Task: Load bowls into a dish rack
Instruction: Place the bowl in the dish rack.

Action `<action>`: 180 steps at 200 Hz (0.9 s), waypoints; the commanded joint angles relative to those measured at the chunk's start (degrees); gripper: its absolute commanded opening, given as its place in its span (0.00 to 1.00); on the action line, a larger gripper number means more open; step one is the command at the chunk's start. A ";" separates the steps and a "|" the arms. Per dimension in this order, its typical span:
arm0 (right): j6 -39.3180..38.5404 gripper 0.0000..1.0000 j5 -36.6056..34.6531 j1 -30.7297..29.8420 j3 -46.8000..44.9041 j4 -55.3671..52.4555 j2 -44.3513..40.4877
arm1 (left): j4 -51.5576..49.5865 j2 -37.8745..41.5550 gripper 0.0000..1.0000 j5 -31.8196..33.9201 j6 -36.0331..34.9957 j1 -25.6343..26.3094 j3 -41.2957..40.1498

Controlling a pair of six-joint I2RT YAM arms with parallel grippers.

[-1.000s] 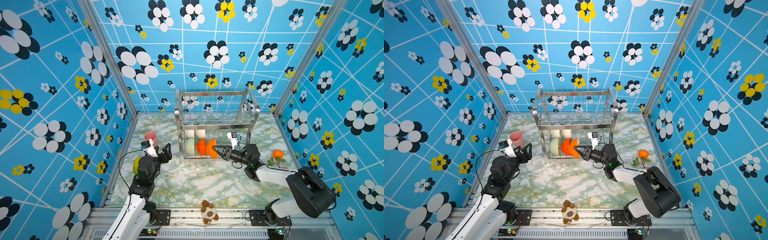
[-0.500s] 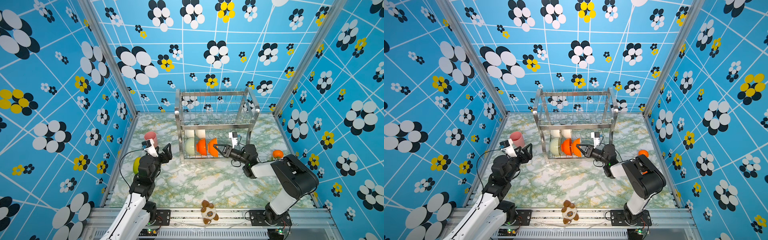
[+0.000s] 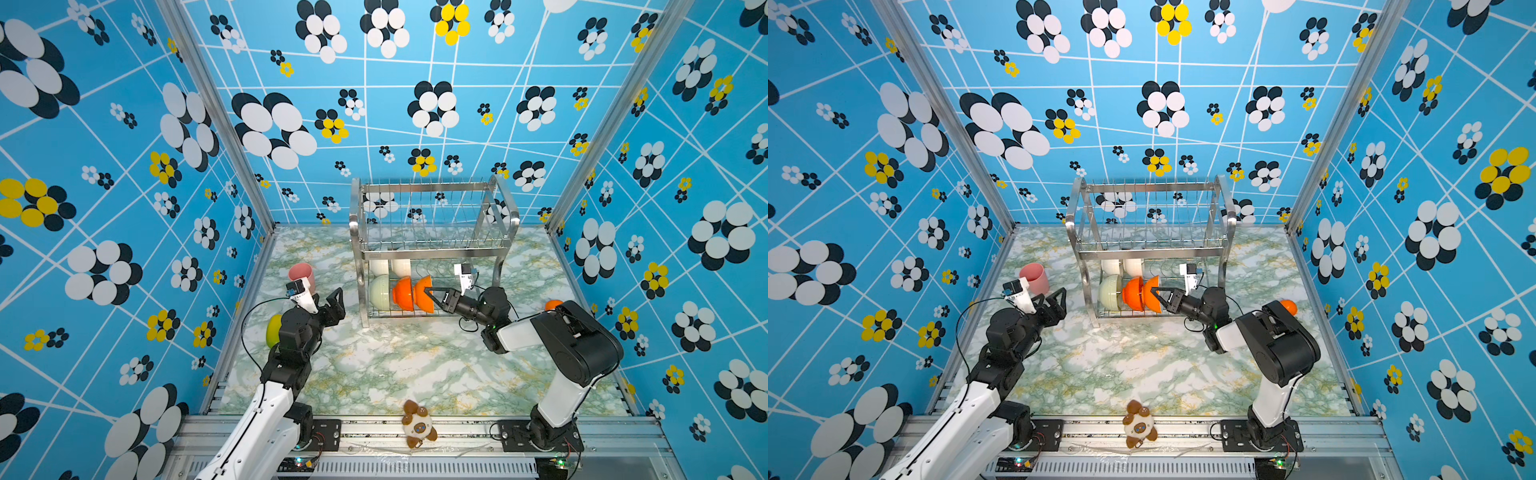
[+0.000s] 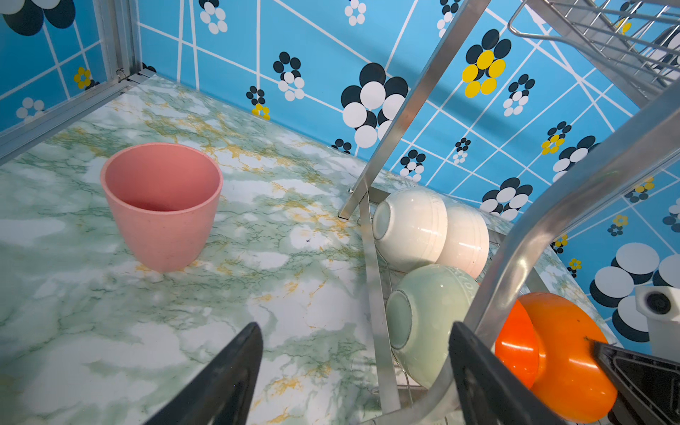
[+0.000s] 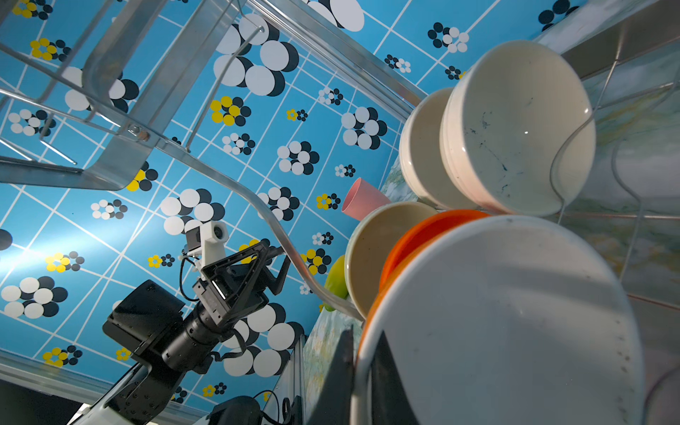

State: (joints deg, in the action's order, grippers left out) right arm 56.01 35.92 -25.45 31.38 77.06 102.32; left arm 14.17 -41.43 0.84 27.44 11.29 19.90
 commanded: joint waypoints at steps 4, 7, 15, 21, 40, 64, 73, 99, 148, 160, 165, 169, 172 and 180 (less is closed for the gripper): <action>-0.20 0.08 -1.22 0.27 1.39 3.52 0.94 | 2.38 -0.36 0.81 -0.71 -0.59 -0.40 1.61; -0.24 0.08 -1.21 0.27 1.37 3.55 1.11 | 2.39 -0.40 0.81 -0.67 -0.51 -0.42 1.56; -0.21 0.09 -1.25 0.32 1.36 3.53 1.46 | 2.50 -0.47 0.81 -0.70 -0.54 -0.45 1.54; -0.35 0.09 -1.35 0.39 1.42 3.55 1.80 | 2.45 -0.49 0.81 -0.63 -0.50 -0.50 1.54; -0.33 0.10 -1.42 0.49 1.62 3.53 2.91 | 2.38 -0.49 0.81 -0.64 -0.53 -0.48 1.54; -0.25 0.11 -1.73 0.71 1.68 3.54 3.80 | 2.17 -0.49 0.81 -0.62 -0.49 -0.54 1.45; -0.29 0.11 -1.73 0.82 1.64 3.54 3.93 | 2.22 -0.49 0.81 -0.60 -0.55 -0.55 1.46; -0.63 0.12 -1.75 1.26 1.41 3.54 4.11 | 2.26 -0.74 0.81 -0.61 -0.54 -0.52 1.53; -0.91 0.13 -1.30 2.32 0.31 3.43 4.55 | 2.52 -1.63 0.81 -0.87 -0.34 -0.48 2.33; -1.07 0.14 -1.14 2.35 0.18 3.45 4.77 | 2.61 -1.89 0.81 -1.02 -0.28 -0.53 2.46; -0.99 0.14 -1.12 2.38 0.18 3.47 4.88 | 2.63 -1.99 0.81 -1.14 -0.20 -0.52 2.56; -0.99 0.15 -1.03 2.42 0.18 3.50 4.90 | 2.70 -2.08 0.81 -1.18 -0.18 -0.55 2.60; -0.97 0.16 -0.96 2.41 0.18 3.46 4.98 | 2.70 -2.12 0.81 -1.24 -0.06 -0.53 2.64; -0.88 0.18 -0.73 2.47 0.20 3.46 5.08 | 2.80 -2.25 0.81 -1.31 -0.11 -0.48 2.70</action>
State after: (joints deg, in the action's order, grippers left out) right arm 55.77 34.85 -23.49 32.12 79.07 106.26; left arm 15.51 -43.20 0.69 27.46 11.25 20.71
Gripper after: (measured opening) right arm 0.159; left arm 0.813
